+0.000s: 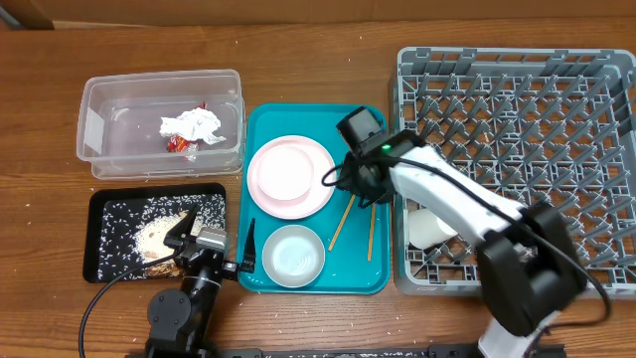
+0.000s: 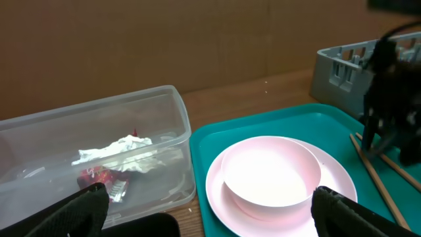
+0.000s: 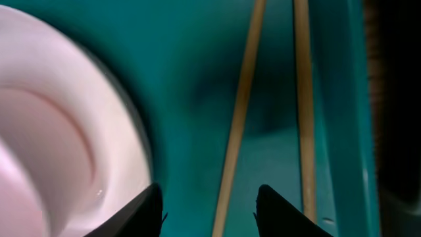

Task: Sort waste into correct bins and load items into the dishwasher
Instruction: 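Grasp a chopstick with the right gripper and place it in the rack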

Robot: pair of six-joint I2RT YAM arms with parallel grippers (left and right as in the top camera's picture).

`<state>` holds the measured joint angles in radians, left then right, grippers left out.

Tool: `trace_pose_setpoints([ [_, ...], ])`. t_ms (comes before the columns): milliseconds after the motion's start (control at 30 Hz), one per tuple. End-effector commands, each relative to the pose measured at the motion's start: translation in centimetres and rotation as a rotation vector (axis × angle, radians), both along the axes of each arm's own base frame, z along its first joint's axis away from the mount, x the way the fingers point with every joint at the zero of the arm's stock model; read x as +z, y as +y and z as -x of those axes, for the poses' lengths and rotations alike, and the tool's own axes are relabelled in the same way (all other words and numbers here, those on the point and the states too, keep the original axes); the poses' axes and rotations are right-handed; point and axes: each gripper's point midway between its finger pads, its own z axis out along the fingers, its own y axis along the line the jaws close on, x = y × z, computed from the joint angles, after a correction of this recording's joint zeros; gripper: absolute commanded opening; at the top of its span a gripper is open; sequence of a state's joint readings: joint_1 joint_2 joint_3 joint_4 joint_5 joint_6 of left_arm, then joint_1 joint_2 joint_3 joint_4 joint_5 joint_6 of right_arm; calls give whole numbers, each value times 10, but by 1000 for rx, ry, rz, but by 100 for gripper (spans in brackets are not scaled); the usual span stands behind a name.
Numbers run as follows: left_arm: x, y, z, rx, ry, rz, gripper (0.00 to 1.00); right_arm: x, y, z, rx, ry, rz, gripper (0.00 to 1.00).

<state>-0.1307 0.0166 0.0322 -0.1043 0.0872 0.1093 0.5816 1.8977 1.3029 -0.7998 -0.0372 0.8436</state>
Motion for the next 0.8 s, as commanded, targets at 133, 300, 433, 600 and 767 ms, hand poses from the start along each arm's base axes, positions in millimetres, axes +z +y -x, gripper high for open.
trace_pose_setpoints([
  [133, -2, 0, 0, -5, -8, -16, 100, -41, 4, 11, -57, 98, 37, 36],
  [300, -2, 0, 0, -5, -8, -16, 100, -37, 3, 10, -46, 97, 40, 4],
  [433, -2, 0, 0, -5, -8, -16, 100, 2, 2, -8, -1, -6, 18, 4],
  [600, -2, 0, 0, -5, -9, -16, 100, 87, -1, -33, 178, -246, -4, 4],
  [767, -2, 0, 0, -5, -8, -16, 100, 148, -44, -43, 251, -446, 153, 4],
])
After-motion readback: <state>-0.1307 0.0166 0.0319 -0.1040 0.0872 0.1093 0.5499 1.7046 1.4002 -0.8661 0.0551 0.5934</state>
